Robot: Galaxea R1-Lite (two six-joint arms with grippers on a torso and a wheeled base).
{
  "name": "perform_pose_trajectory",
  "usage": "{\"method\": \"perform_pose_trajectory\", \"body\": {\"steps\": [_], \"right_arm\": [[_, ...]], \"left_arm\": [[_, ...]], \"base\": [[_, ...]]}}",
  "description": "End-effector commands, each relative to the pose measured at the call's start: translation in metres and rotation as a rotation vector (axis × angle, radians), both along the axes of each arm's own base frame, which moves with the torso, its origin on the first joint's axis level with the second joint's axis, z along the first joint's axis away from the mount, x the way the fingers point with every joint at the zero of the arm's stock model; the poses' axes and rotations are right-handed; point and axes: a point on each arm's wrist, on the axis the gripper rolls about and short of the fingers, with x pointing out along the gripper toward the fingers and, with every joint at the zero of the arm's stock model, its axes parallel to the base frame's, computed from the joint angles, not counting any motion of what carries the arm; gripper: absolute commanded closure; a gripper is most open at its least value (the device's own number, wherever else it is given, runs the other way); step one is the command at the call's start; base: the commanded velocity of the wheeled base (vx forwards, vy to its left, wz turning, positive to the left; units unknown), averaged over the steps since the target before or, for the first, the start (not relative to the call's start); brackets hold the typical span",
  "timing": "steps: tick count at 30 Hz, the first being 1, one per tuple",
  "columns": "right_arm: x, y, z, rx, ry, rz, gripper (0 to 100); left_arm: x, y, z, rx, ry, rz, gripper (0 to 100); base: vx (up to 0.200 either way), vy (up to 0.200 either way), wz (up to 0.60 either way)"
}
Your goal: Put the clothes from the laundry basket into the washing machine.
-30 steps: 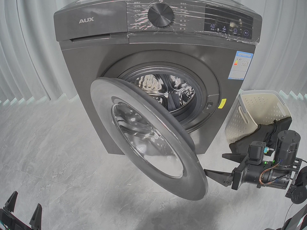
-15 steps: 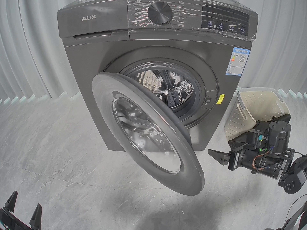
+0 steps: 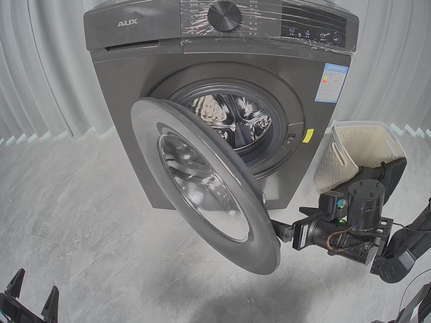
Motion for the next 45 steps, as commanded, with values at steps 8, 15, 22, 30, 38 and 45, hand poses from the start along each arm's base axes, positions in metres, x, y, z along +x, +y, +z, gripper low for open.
{"method": "perform_pose_trajectory", "body": {"steps": [8, 15, 22, 30, 38, 45], "right_arm": [[-0.001, 0.007, -0.003, 0.015, 0.005, 0.018, 0], [0.002, 0.013, -0.013, -0.009, 0.028, 0.022, 0], [-0.003, 0.021, -0.019, -0.024, 0.041, 0.059, 0], [-0.014, 0.036, -0.013, 0.036, -0.004, 0.163, 0], [0.013, 0.029, -0.024, 0.005, 0.003, 0.060, 0], [0.017, 0.037, -0.034, -0.009, 0.014, 0.056, 0]], "left_arm": [[0.000, 0.000, -0.004, 0.001, -0.003, -0.001, 0], [0.000, 0.000, -0.004, -0.001, -0.003, -0.001, 0], [0.000, 0.000, -0.004, -0.001, -0.003, -0.001, 0], [0.000, 0.000, -0.004, -0.001, -0.003, -0.001, 0], [0.000, 0.000, -0.004, -0.001, -0.003, -0.001, 0], [0.000, 0.000, -0.004, -0.001, -0.003, -0.001, 0]], "base": [[0.000, 0.000, 0.00], [0.000, 0.000, 0.00], [-0.171, 0.000, 0.00], [0.000, 0.000, 0.00], [0.000, 0.000, 0.00], [0.000, 0.000, 0.00]]}}
